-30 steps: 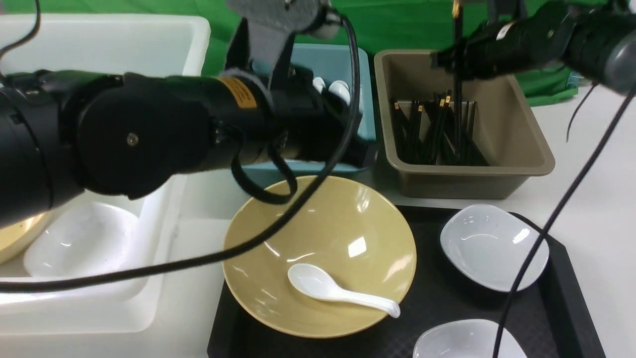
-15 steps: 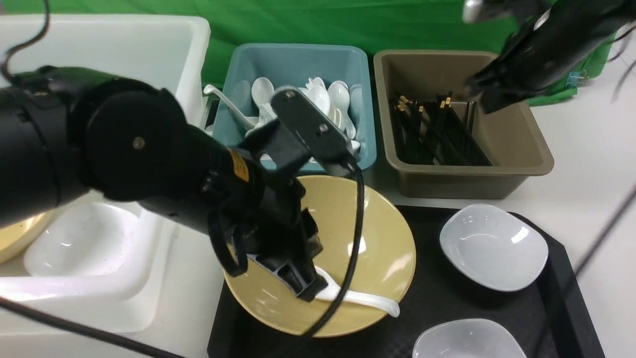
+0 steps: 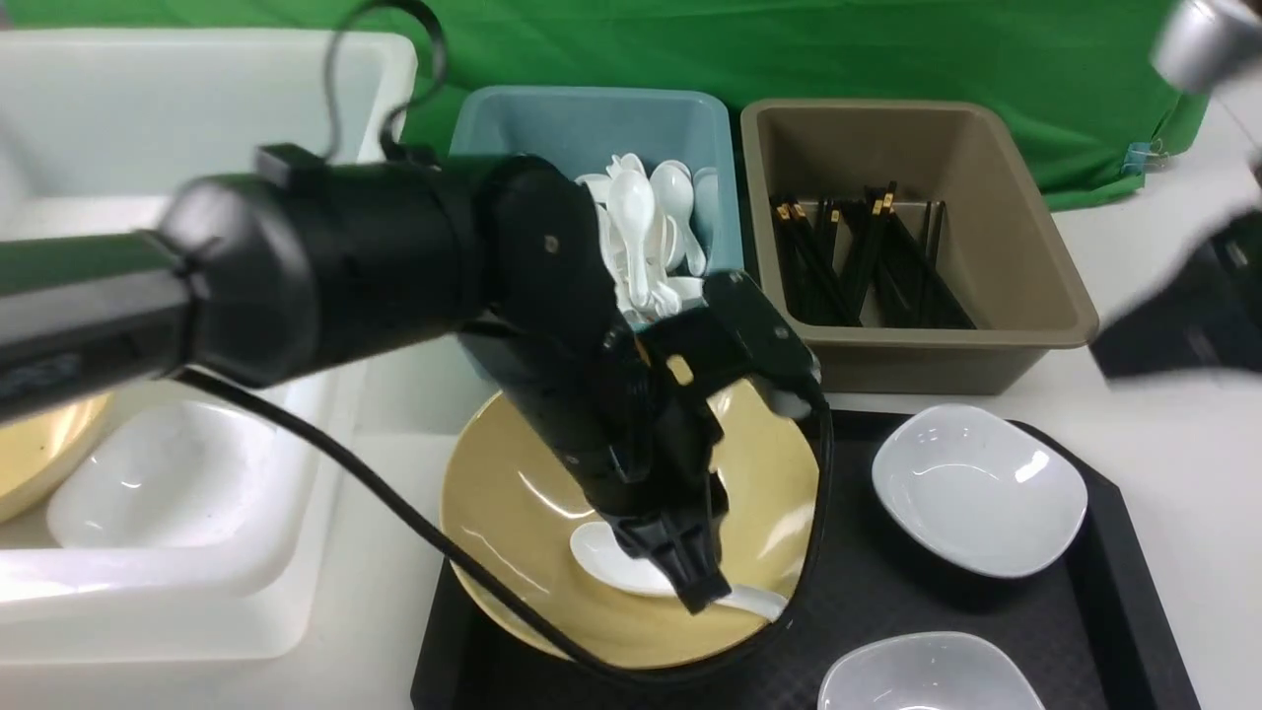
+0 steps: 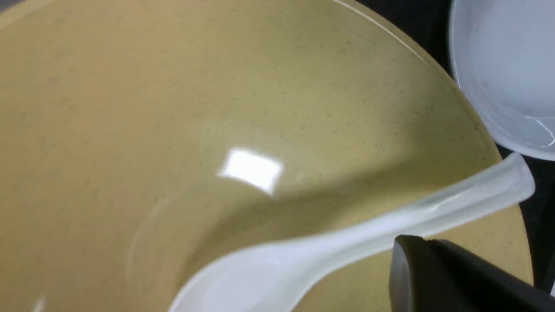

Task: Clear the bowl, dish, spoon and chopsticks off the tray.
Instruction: Use the left arm to grab the soup spoon in the middle, then use the left arm to put the soup spoon into the small storage box in the middle

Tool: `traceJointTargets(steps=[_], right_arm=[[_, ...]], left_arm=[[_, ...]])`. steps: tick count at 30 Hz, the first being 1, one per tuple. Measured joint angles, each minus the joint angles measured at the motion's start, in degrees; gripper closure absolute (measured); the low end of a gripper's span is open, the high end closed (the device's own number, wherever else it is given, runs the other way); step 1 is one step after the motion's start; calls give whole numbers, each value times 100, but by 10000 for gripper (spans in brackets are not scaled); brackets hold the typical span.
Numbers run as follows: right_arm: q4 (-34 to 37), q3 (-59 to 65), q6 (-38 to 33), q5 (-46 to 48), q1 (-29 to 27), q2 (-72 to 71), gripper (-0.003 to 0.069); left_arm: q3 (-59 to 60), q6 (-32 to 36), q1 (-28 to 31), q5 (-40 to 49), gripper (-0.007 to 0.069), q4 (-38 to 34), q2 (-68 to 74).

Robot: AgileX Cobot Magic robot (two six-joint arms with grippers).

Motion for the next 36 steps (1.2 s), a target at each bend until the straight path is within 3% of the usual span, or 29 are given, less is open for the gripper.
traceJointTargets(steps=[4,5,9,10,12,15,19,22,23,24,25,30,36], right_arm=[[48,578,-130,10,0,-705,664],[48,775,-170,23,0,-1020,664],[48,906,-205,45,0,-1445,664],[48,906,-205,45,0,-1459,664],[54,906,-205,45,0,-1575,664],[54,906,-205,45,0,-1600,665],[54,913,-211,41,0,-1601,665],[54,913,-211,41,0,-1601,665],[54,913,-211,41,0,-1601,665],[54,913,-216,41,0,-1601,665],[54,913,-216,35,0,-1601,665],[54,913,-229,-80,0,-1601,665],[54,913,-233,-700,0,-1595,665]], left_arm=[[-4,507,0,5,492,-101,167],[-4,686,0,5,410,-94,221],[-4,1192,0,-115,219,11,401],[-4,1207,0,-130,211,11,414],[-4,1323,0,-296,123,78,557],[-4,1373,12,-478,84,92,687],[-6,1373,16,-618,153,81,734],[-17,1367,16,-624,385,31,734],[-23,1350,16,-624,424,27,734],[-37,1280,16,-670,540,27,734],[-76,1162,16,-670,572,27,734],[-481,198,16,-353,593,228,739],[-1795,-1530,196,-11,593,994,739]])
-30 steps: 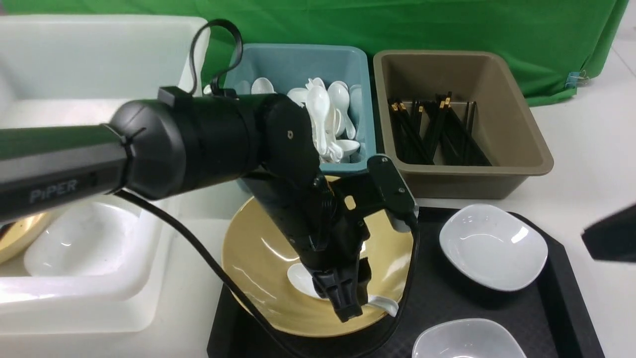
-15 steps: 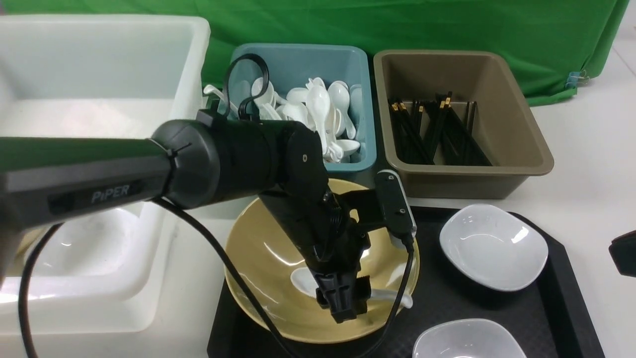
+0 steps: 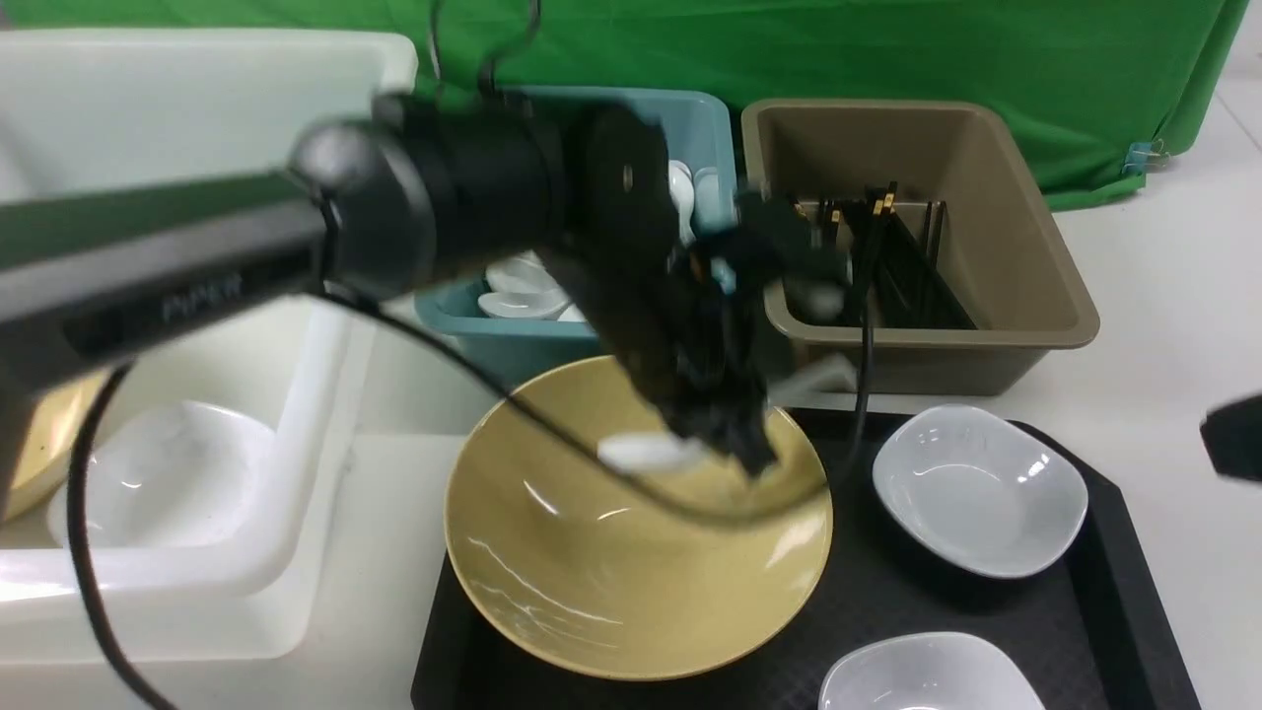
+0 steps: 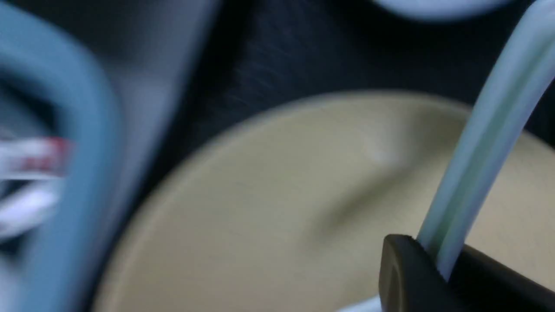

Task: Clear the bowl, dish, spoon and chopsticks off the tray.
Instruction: Use the left arm to put the soup spoon into the small storage box in the middle

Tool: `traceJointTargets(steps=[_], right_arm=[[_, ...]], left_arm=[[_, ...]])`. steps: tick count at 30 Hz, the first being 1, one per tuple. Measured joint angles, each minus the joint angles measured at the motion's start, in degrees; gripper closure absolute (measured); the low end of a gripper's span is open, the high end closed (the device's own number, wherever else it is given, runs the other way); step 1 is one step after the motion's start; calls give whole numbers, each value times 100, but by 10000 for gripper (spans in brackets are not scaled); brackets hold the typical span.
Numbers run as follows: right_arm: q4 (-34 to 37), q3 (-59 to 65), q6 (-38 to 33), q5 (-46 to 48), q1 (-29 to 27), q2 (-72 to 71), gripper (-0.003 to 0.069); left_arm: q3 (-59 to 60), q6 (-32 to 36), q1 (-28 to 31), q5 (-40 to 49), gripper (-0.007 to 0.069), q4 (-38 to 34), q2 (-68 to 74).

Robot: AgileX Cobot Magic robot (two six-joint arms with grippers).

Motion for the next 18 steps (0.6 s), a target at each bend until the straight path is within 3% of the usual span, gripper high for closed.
traceJointTargets(steps=[2,7,8,12,16,18], right_arm=[[0,0,0,-268,0,19,665],[164,1,0,-1361,0,292,659],[386,1,-106,-1798,0,458,657],[818,1,-583,-2323,56,811,650],[953,6,-765,-2530,274,1175,646],[988,20,-788,-2599,438,1315,644]], left_arm=[[-343,-306,138,-77,593,109,0],[-1094,-1107,808,-1214,593,205,33],[-1177,-1343,1025,-1746,593,211,85],[-1199,-1601,1411,-2299,580,270,327],[-1199,-1798,1596,-2344,483,287,647],[-1199,-1863,1614,-2349,394,391,777]])
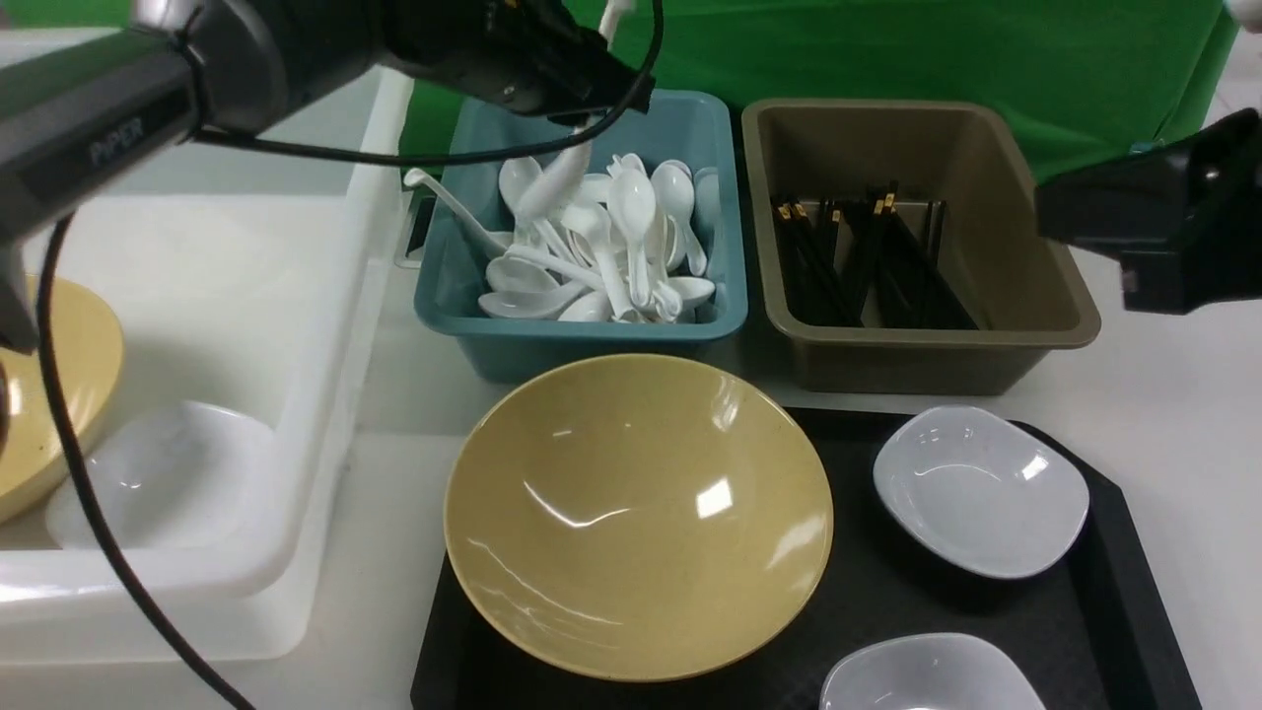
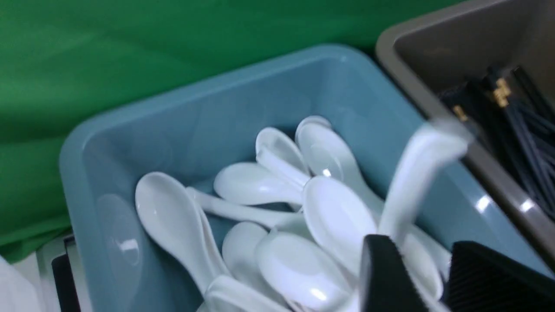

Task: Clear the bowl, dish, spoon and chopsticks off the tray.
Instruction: Use the left arm to put the soup spoon into the small storage box in the middle, then use the left arm to grab the yellow noodle bowl on the left

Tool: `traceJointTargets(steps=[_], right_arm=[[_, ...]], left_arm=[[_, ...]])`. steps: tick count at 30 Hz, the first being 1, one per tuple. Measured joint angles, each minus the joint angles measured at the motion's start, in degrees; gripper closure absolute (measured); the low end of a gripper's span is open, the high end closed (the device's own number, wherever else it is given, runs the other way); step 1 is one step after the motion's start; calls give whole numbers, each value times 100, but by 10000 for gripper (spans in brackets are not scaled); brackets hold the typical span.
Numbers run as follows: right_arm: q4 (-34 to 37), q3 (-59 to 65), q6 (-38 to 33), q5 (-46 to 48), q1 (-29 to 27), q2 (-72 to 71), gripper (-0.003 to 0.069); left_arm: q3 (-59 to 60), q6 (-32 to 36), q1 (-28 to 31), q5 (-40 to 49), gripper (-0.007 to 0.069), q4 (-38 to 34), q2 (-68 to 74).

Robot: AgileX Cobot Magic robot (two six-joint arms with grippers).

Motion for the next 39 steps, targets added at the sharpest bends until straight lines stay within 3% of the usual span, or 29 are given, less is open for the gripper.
traceJointTargets(steps=[2,5,8,10,12,13,15,20,23,26,31,34,39], right_arm=[[6,13,-18,-12,110,40,643],[6,13,-24,7,185,40,640],[-103,13,14,135,211,34,640],[-261,13,117,383,211,17,640],[-452,13,185,739,217,12,640],[-468,13,193,774,217,12,640],[-620,39,200,1191,217,12,640],[-672,80,200,1431,217,12,640],[-684,80,200,1418,217,12,640],[-695,80,200,1412,217,12,640],[-695,80,200,1401,217,12,640],[-695,80,200,1401,217,12,640],[-695,80,200,1395,217,12,640]], left_arm=[[0,-29,6,45,281,94,35],[0,-95,6,439,200,111,-52],[0,-415,-1,1408,206,63,-286],[0,-519,-39,2542,302,38,-498],[69,-348,-124,3680,489,11,-676],[69,-328,-124,3680,489,5,-689],[494,-184,-289,4199,608,19,-926],[1228,-362,-416,4288,628,79,-1069],[1422,-701,-416,3958,586,467,-1047],[1457,-815,-416,3614,496,697,-975],[1457,-820,-411,3081,256,779,-761],[1457,-815,-411,3070,160,774,-582],[1463,-810,-411,3198,134,745,-261]])
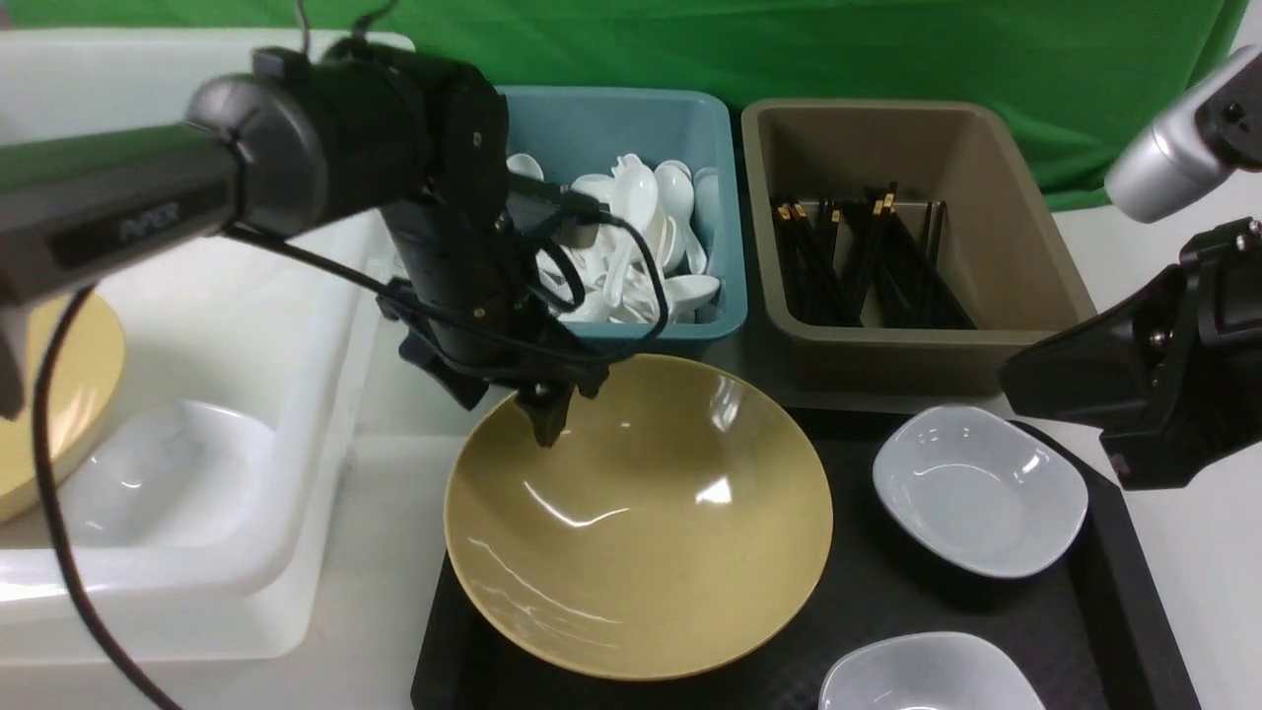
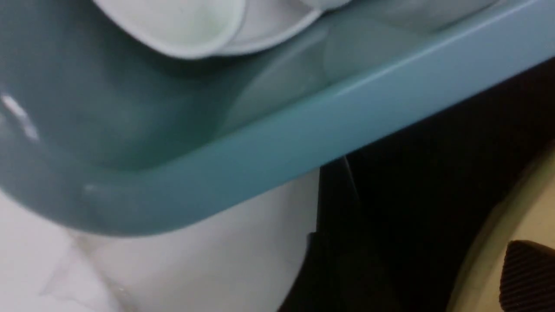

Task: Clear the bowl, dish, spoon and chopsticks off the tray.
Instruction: Use the left arm to grab the yellow noodle bowl on the left, then use the left arm to put the noodle bowl into the large storage box on the left

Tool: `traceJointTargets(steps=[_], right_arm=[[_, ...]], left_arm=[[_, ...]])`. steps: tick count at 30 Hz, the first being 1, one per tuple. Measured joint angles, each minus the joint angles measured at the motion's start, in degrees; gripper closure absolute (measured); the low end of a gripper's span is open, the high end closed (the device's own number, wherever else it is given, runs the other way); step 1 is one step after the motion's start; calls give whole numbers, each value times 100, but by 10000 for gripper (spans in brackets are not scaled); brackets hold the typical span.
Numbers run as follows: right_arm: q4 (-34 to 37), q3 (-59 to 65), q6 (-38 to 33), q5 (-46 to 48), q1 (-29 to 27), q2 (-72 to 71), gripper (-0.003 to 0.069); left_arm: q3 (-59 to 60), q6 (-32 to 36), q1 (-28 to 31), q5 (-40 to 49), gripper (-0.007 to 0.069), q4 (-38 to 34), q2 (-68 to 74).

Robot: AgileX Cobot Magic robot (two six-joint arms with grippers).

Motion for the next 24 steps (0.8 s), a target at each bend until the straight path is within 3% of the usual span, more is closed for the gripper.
traceJointTargets(steps=[4,11,24], right_arm=[[0,6,0,-84,0,0,640],[0,6,0,-155,0,0,640],[0,6,0,-235,0,0,638]], left_arm=[[0,31,0,170,193,-205,183],[-18,204,24,416,511,-915,184],[-200,113,12,971,619,-970,-473]])
